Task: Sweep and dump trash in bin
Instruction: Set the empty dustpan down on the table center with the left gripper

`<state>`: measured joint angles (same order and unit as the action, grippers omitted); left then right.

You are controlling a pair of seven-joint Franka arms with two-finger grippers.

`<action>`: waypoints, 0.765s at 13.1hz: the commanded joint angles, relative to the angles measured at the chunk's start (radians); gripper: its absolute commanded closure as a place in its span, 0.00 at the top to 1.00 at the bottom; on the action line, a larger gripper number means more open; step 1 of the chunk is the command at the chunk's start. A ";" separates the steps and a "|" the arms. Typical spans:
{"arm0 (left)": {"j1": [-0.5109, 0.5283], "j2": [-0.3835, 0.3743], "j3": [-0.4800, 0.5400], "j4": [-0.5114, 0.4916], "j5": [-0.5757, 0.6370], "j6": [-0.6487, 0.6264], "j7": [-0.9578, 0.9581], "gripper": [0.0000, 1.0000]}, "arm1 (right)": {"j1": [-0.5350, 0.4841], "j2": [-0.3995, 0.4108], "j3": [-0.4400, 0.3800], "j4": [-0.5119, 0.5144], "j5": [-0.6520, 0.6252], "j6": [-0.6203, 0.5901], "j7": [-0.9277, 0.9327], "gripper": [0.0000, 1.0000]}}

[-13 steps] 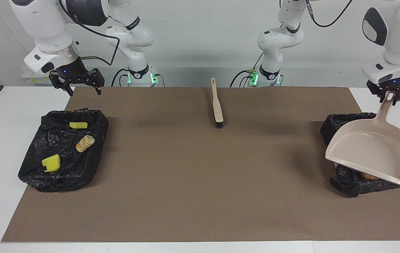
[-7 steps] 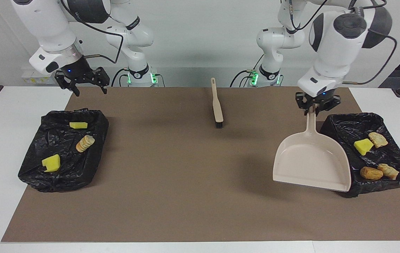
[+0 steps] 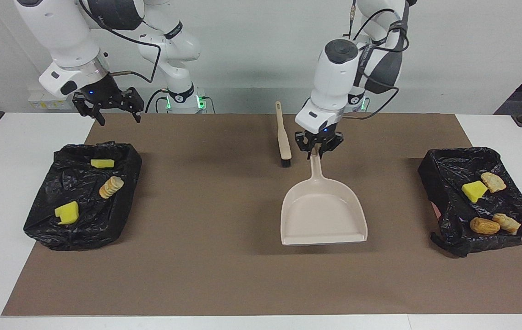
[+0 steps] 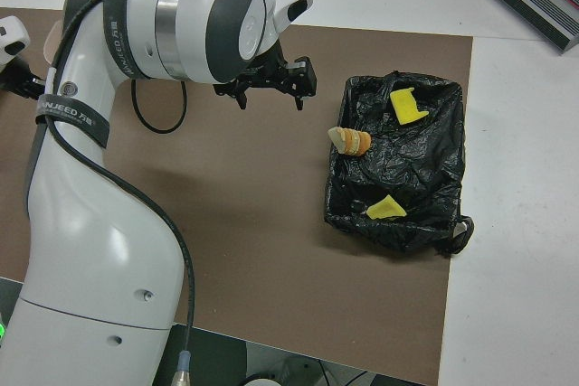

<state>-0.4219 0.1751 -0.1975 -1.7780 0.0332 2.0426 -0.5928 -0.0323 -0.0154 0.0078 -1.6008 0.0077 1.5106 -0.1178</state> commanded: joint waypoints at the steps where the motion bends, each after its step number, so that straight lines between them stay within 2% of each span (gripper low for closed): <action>1: -0.063 0.084 0.021 -0.001 -0.022 0.102 -0.044 0.00 | -0.001 -0.021 0.004 -0.018 0.011 -0.012 0.017 1.00; 5: -0.063 0.095 0.020 -0.079 -0.044 0.172 -0.013 0.00 | -0.001 -0.021 0.004 -0.018 0.011 -0.010 0.020 1.00; 8: -0.041 0.096 0.020 -0.092 -0.073 0.183 0.129 0.00 | -0.003 -0.020 0.004 -0.018 0.011 -0.010 0.020 1.00; 10: -0.032 0.093 0.021 -0.113 -0.157 0.209 0.160 0.00 | -0.001 -0.021 0.004 -0.018 0.011 -0.010 0.020 1.00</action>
<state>-0.4639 0.2978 -0.1794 -1.8417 -0.0532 2.2056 -0.4734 -0.0317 -0.0161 0.0082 -1.6008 0.0078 1.5106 -0.1177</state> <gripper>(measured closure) 0.678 0.000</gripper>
